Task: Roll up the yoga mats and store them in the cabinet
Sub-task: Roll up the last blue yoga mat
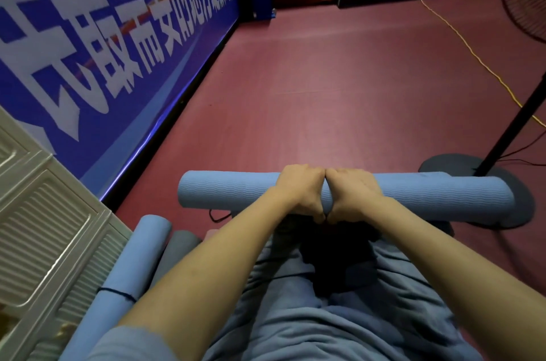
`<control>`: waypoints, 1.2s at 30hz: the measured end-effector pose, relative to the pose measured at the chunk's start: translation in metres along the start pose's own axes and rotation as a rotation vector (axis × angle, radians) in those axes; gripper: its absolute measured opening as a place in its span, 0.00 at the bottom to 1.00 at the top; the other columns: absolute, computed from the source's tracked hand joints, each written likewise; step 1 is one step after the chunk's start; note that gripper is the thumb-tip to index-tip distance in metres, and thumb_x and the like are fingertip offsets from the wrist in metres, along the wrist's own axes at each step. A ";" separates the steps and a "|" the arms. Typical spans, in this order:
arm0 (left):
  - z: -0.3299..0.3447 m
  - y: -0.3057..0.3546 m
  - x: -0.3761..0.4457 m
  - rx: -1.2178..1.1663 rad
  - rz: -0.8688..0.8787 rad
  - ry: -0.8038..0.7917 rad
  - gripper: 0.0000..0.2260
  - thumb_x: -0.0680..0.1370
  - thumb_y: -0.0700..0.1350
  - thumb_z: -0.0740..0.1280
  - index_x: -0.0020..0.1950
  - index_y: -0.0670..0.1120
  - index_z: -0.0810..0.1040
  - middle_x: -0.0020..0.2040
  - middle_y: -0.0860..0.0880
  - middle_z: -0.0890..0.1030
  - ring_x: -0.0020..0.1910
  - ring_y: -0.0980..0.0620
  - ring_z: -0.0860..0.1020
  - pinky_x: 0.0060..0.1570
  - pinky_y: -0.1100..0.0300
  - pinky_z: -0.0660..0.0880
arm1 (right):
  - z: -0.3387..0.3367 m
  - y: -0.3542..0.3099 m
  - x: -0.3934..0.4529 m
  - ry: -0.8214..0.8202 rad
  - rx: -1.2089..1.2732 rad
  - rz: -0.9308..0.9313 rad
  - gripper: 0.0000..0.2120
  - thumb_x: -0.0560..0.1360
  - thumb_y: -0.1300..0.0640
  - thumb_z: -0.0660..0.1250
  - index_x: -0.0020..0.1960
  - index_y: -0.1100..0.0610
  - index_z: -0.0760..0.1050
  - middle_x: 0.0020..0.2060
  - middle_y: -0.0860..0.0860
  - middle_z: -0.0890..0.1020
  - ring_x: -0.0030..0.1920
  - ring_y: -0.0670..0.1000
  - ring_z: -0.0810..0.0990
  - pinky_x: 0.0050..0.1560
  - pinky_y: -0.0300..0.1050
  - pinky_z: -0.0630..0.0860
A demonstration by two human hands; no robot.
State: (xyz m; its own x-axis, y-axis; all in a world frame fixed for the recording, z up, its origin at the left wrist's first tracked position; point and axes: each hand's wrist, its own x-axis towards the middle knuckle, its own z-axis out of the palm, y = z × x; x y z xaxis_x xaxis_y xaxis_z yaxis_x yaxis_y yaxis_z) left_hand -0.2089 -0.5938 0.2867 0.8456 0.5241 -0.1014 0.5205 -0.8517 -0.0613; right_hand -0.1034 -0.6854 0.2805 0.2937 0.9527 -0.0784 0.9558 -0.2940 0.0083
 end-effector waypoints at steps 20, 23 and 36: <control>0.013 -0.121 -0.041 0.001 -0.096 -0.049 0.49 0.52 0.72 0.79 0.68 0.54 0.71 0.62 0.55 0.82 0.60 0.47 0.81 0.52 0.52 0.75 | -0.007 0.026 0.025 -0.116 -0.047 -0.106 0.41 0.56 0.42 0.82 0.61 0.50 0.67 0.53 0.51 0.83 0.52 0.58 0.82 0.43 0.48 0.71; 0.008 -0.116 -0.035 -0.023 -0.074 -0.034 0.42 0.54 0.68 0.80 0.63 0.56 0.73 0.57 0.56 0.82 0.55 0.47 0.81 0.46 0.52 0.75 | -0.018 0.049 0.020 -0.182 0.141 -0.142 0.48 0.54 0.38 0.84 0.70 0.44 0.68 0.61 0.47 0.81 0.60 0.54 0.80 0.54 0.47 0.73; -0.004 -0.101 -0.031 0.081 -0.057 -0.108 0.35 0.54 0.66 0.77 0.57 0.56 0.73 0.50 0.53 0.83 0.47 0.45 0.81 0.42 0.53 0.77 | -0.018 0.165 -0.067 -0.107 0.040 0.110 0.44 0.48 0.36 0.75 0.61 0.41 0.63 0.49 0.46 0.80 0.47 0.53 0.79 0.46 0.53 0.78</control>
State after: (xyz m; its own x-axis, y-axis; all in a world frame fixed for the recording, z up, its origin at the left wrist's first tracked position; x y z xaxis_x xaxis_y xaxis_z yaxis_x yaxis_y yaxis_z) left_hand -0.2871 -0.5237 0.3005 0.7951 0.5720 -0.2015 0.5521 -0.8202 -0.1497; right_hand 0.0346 -0.7962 0.3051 0.3913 0.9015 -0.1852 0.9159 -0.4011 -0.0173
